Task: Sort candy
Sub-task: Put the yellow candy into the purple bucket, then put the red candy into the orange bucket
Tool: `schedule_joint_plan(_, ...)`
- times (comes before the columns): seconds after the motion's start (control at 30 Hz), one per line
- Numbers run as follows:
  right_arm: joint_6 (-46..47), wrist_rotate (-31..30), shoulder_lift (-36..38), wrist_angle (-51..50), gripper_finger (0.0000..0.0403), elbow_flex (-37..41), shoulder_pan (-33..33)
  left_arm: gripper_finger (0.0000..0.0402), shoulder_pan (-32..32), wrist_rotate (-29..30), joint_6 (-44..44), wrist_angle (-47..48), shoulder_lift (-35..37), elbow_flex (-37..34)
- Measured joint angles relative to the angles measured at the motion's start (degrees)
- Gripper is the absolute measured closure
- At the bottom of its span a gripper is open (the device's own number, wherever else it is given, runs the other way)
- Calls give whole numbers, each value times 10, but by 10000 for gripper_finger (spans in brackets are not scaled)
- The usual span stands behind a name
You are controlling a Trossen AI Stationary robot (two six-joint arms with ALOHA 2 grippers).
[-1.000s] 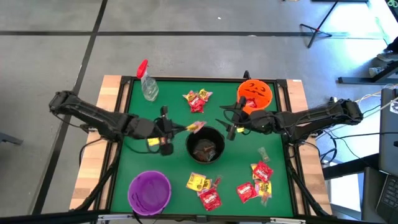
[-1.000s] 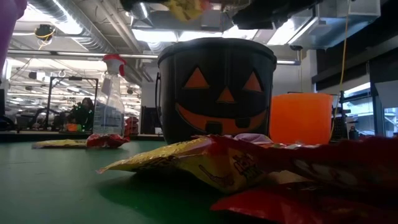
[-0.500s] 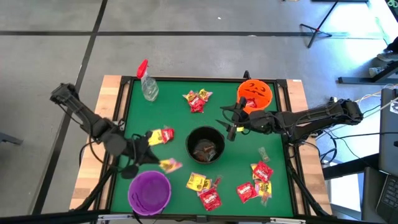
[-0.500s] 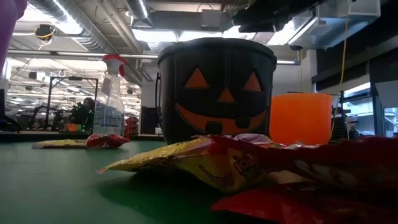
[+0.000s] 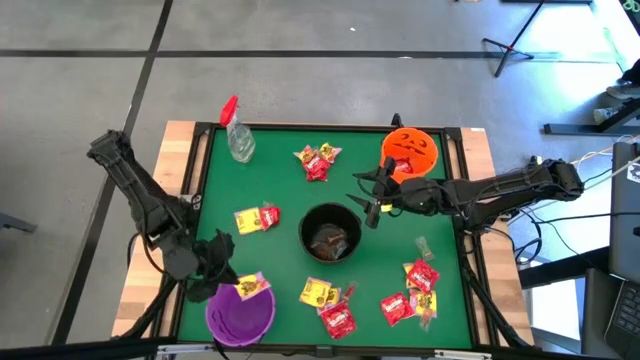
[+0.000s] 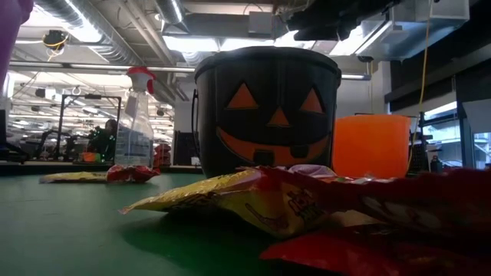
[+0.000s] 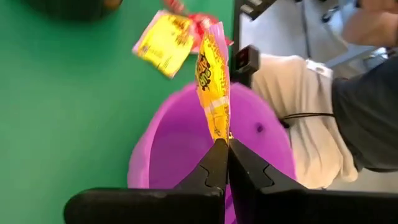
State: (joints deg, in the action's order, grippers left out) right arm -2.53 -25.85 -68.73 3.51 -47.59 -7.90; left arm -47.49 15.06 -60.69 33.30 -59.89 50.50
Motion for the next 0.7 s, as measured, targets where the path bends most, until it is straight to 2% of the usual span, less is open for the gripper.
schedule_joint_plan(0.13,10,9,0,-2,135,0,0,401,-10,-6,-54,20,-22,0)
schedule_joint_plan(0.27,13,10,0,-2,135,0,0,401,-12,-78,-101,22,-44,0)
schedule_joint_plan(0.33,22,11,0,-2,135,0,0,401,-12,-94,-114,22,-54,0)
schedule_joint_plan(0.47,23,11,0,-2,135,0,0,394,-12,-96,-125,19,-66,0)
schedule_joint_plan(0.7,23,21,0,0,135,0,0,342,-12,-84,-123,18,-69,0)
